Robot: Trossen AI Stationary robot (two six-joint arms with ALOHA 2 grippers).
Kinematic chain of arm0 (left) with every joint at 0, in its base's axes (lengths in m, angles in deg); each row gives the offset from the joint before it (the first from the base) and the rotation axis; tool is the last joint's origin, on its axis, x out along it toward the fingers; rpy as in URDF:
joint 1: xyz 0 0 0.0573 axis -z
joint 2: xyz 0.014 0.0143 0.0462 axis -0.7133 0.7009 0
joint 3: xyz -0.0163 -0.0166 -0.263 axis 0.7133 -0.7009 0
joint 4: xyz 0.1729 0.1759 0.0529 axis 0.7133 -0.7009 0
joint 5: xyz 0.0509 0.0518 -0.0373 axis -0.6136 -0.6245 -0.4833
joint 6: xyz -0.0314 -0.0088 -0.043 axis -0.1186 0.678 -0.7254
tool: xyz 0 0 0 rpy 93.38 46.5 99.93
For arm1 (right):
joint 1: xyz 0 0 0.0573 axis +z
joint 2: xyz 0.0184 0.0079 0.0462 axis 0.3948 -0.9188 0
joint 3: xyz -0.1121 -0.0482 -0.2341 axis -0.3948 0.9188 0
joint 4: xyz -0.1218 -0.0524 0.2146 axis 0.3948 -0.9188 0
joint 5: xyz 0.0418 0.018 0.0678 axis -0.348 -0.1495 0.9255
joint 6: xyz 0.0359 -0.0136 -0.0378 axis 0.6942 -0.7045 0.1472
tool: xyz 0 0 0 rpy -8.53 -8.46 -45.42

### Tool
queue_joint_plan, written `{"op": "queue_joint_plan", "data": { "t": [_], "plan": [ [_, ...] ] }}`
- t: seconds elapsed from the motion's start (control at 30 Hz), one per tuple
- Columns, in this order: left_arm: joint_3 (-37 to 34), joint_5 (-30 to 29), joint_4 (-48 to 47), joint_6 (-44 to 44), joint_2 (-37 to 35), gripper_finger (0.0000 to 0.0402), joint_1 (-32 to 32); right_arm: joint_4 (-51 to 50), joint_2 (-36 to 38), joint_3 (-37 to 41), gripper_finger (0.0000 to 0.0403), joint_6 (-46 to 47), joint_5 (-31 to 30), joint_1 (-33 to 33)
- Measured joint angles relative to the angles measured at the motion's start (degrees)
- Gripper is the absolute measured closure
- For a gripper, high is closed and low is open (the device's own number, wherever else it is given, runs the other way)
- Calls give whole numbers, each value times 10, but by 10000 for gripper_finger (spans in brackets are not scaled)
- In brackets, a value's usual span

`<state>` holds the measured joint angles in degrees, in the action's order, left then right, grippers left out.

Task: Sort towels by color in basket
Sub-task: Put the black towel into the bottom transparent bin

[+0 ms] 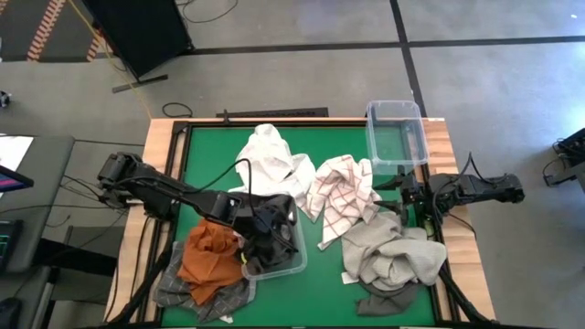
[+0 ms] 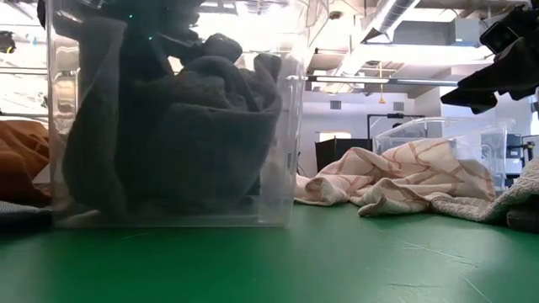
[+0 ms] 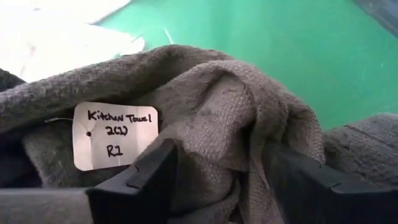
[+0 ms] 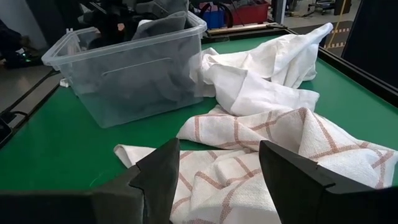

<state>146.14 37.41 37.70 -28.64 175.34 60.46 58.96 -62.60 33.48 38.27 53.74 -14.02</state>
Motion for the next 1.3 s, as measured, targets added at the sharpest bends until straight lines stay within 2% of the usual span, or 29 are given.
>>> {"op": "queue_joint_plan", "data": {
  "t": [0.33, 0.57, 0.7, 0.83, 0.97, 1.1, 1.17, 1.3],
  "plan": [
    [22, -5, -54, 1, -22, 137, 30, -4, 0, 0, 154, 0, 0, 0],
    [31, 11, -90, -12, -40, 130, 39, -7, 0, 0, 154, 0, 0, 0],
    [4, 70, -56, -28, -31, 130, 25, -8, 0, 0, 154, 0, 0, 0],
    [-23, 85, -27, -44, -25, 130, 10, -10, 0, 0, 154, 0, 0, 0],
    [-29, 195, 19, -59, -21, 129, -6, -14, 0, 0, 154, 0, 0, 0],
    [-29, 219, 21, -36, -22, 128, -1, -15, 0, 0, 154, 0, 0, 0],
    [-30, 215, 15, -26, -22, 128, -2, -16, 0, 0, 154, 0, 0, 0],
    [-43, 68, 13, -10, -24, 128, 10, -16, 0, 0, 154, 0, 0, 0]
  ]
}}
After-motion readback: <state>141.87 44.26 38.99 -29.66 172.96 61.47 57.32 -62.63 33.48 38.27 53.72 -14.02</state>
